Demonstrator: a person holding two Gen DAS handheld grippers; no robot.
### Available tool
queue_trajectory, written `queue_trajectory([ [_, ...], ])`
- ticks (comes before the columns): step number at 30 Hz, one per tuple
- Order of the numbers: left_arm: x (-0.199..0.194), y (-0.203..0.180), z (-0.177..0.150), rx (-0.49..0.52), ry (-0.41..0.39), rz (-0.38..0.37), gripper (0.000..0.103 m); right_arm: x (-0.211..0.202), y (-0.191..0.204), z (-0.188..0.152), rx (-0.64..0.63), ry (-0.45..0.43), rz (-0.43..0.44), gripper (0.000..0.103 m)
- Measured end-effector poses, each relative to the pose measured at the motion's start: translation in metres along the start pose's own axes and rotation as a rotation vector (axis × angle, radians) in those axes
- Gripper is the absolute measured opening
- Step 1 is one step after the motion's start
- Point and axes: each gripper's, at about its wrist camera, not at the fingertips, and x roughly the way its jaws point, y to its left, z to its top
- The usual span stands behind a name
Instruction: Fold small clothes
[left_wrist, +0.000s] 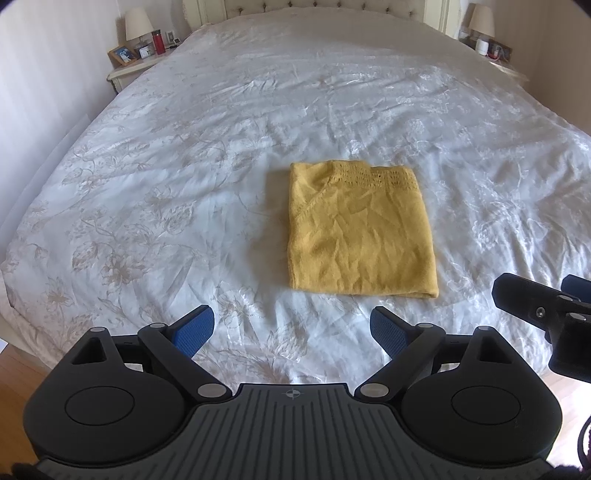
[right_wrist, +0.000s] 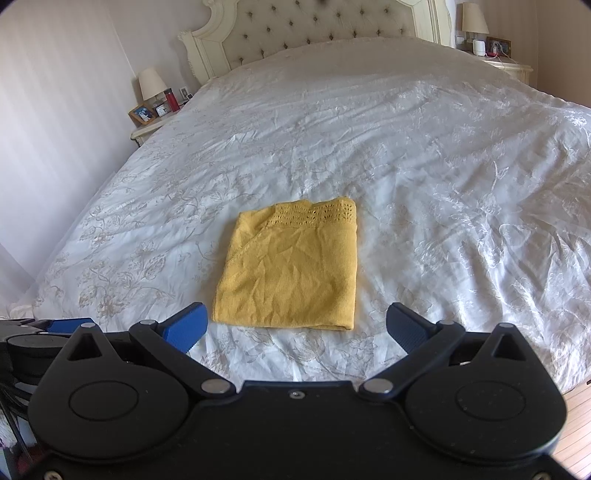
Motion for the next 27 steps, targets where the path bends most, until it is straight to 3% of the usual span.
queue_trajectory([
  [27, 0.017, 0.009, 0.008, -0.022, 0.031, 0.025, 0.092, 0.025, 0.006, 0.005, 0.028, 0.053, 0.023, 0.102],
])
